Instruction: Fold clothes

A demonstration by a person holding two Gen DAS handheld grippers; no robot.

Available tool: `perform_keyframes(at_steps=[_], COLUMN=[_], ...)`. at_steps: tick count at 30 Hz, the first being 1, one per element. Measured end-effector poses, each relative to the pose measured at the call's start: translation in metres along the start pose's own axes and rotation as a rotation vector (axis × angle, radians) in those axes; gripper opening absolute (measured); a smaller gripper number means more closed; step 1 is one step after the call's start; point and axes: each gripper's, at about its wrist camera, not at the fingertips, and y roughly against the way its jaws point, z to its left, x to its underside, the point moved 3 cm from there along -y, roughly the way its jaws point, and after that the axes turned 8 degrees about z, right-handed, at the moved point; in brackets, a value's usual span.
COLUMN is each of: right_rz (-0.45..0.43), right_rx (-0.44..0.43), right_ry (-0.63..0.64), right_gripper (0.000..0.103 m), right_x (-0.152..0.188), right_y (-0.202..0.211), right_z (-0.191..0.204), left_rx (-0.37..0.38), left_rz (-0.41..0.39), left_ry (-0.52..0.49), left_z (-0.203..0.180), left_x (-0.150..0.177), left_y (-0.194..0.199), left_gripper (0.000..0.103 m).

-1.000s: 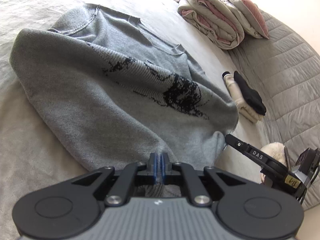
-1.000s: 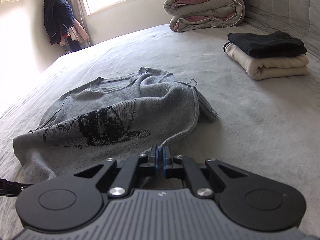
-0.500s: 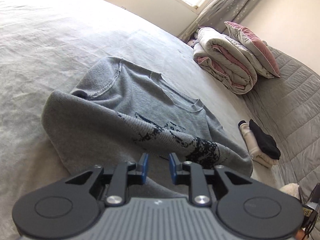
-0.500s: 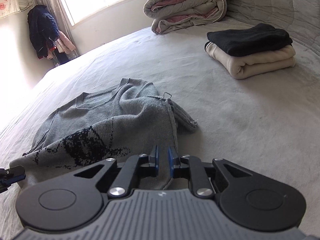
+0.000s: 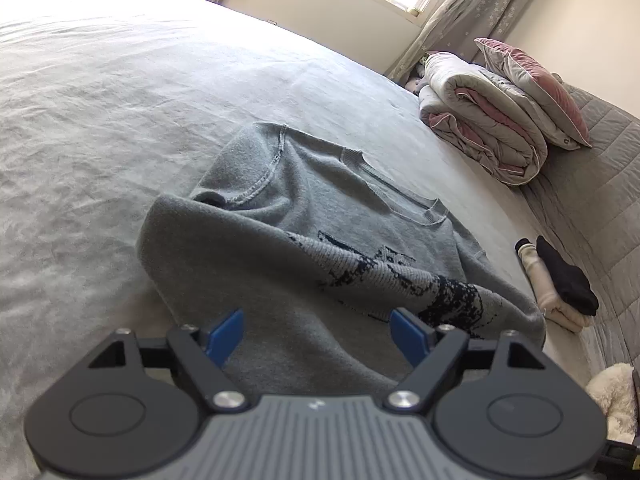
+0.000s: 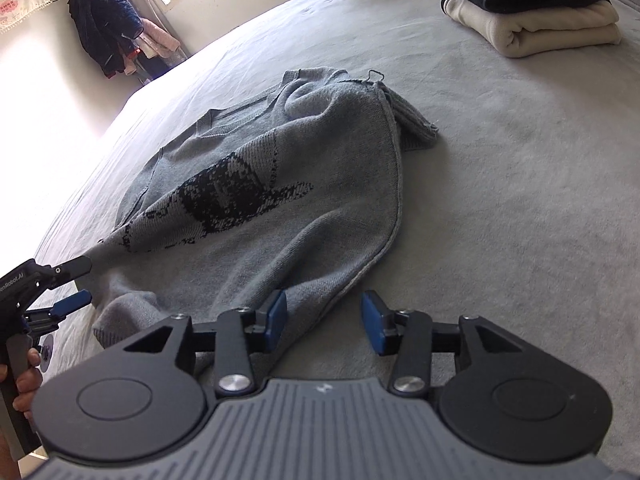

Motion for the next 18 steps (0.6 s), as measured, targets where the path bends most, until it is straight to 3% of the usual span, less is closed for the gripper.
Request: perform_keyframes(at_steps=[5, 8, 9, 10, 11, 12, 18], right_rz=[0.065, 0.075, 0.074, 0.080, 0.086, 0.092, -0.015], right_rx=[-0.084, -0.093, -0.087, -0.087, -0.088, -0.090, -0.037], right_ry=[0.002, 0.058, 0.079, 0.084, 0.088, 0.092, 0.093], right_gripper=[0.048, 0.047, 0.045, 0.032, 0.011, 0.007, 0.005], right_x=[0.019, 0.029, 0.031, 0.032, 0.033, 0.033, 0.028], right_y=[-0.007, -0.012, -0.013, -0.014, -0.016, -0.017, 0.009], right_z=[0.017, 0.032, 0.036, 0.037, 0.037, 0.038, 0.022], left_rx=[-0.038, -0.050, -0.054, -0.057, -0.061, -0.065, -0.076], left_rz=[-0.013, -0.024, -0.028, -0.031, -0.035, -0.038, -0.052], left_ry=[0.042, 0.074, 0.083, 0.090, 0.097, 0.104, 0.151], left_z=[0.009, 0.016, 0.018, 0.020, 0.022, 0.024, 0.042], left_x=[0.000, 0.000, 0.000, 0.000, 0.000, 0.000, -0.001], left_y=[0.004, 0.006, 0.007, 0.008, 0.010, 0.011, 0.020], left_gripper=[0.083, 0.083, 0.083, 0.083, 0.083, 0.083, 0.083])
